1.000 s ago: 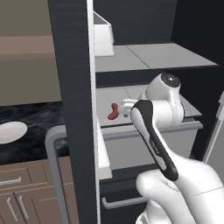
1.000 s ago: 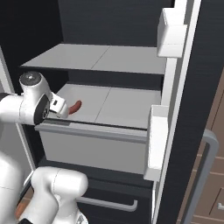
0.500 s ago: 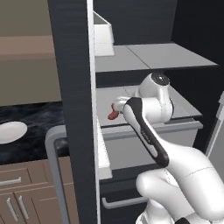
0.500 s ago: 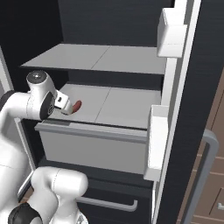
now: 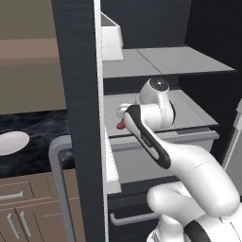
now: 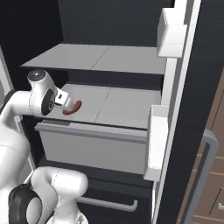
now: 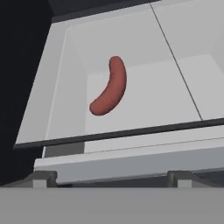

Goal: Move the hot dog bun to the plate on the dining table and place the condiment next to that plate. Then navigate to the fridge and take the sausage and place it on the plate as well.

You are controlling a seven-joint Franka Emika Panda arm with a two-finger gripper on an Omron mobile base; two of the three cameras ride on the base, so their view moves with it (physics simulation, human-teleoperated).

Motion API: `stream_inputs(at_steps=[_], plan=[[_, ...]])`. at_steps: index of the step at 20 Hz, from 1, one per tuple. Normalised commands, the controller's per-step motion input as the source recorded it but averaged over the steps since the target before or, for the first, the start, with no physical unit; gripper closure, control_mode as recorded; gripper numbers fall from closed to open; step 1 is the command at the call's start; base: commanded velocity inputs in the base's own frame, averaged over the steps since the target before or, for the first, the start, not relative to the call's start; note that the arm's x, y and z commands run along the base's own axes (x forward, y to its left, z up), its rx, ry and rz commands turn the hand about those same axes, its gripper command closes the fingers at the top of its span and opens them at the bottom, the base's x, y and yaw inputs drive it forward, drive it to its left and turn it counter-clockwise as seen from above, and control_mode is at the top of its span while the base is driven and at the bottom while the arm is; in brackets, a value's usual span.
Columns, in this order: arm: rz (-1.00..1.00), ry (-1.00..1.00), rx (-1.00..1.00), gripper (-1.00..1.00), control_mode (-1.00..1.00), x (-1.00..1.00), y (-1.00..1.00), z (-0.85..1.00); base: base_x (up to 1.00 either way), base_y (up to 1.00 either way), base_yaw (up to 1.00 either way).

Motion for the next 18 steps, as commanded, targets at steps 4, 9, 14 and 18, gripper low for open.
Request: stream_inputs(at_steps=[4, 9, 14, 18], plan=[[0.00, 0.00, -0.04, -1.00, -1.00, 0.31, 0.00, -0.23, 0.00, 0.00, 0.00], [0.00, 0.00, -0.04, -1.00, -1.00, 0.37, 0.00, -0.27, 0.00, 0.00, 0.00], [0.00, 0.00, -0.02, -1.00, -1.00, 0.41, 0.00, -0.23, 0.00, 0.00, 0.00], [0.00, 0.01, -0.02, -1.00, -1.00, 0.40, 0.00, -0.21, 0.00, 0.00, 0.00]])
